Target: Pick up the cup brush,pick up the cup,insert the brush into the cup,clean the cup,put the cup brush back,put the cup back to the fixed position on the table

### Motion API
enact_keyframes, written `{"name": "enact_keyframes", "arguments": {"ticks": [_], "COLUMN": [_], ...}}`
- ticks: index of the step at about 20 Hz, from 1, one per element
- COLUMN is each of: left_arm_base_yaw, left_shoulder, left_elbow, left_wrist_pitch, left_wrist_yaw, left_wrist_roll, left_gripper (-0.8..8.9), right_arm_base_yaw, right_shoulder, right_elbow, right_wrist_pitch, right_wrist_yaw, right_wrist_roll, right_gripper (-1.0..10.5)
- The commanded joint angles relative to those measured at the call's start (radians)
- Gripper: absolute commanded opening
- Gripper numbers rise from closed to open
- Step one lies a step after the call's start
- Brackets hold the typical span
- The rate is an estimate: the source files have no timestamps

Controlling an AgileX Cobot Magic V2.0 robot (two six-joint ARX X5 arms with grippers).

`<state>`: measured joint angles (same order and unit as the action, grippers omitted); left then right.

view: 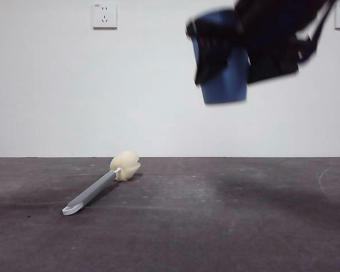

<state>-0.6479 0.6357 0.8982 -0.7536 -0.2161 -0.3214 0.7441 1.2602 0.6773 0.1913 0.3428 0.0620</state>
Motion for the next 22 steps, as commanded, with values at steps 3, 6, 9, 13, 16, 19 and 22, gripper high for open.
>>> {"name": "enact_keyframes", "arguments": {"ticks": [3,6,9,13,16,19,22], "left_arm_base_yaw": [0.002,0.002,0.002,0.002,0.002,0.002,0.002], "left_shoulder": [-0.033,-0.033,-0.033,-0.033,-0.033,-0.032,-0.032], "left_elbow": [0.0,0.0,0.0,0.0,0.0,0.0,0.0], "left_wrist_pitch": [-0.048,-0.063,-0.065,-0.066,-0.064,-0.063,-0.063], "left_wrist_yaw": [0.011,0.011,0.009,0.01,0.009,0.008,0.008], "left_wrist_roll": [0.012,0.011,0.011,0.011,0.008,0.008,0.008], "left_gripper": [4.12,4.12,4.09,4.09,4.09,4.09,4.09], "right_arm_base_yaw": [-0.058,-0.098,-0.131,-0.178,-0.209,-0.229,-0.235], "right_shoulder": [0.111,0.257,0.384,0.47,0.508,0.529,0.529], "right_elbow": [-0.125,-0.13,-0.13,-0.13,-0.13,-0.13,-0.13], "right_wrist_pitch": [0.212,0.352,0.502,0.605,0.632,0.647,0.621], "right_wrist_yaw": [-0.008,-0.06,-0.101,-0.118,-0.187,-0.215,-0.216], "right_wrist_roll": [0.062,0.063,0.08,0.063,0.033,0.033,0.023], "right_gripper": [-0.2,-0.2,-0.2,-0.2,-0.2,-0.2,-0.2]}}
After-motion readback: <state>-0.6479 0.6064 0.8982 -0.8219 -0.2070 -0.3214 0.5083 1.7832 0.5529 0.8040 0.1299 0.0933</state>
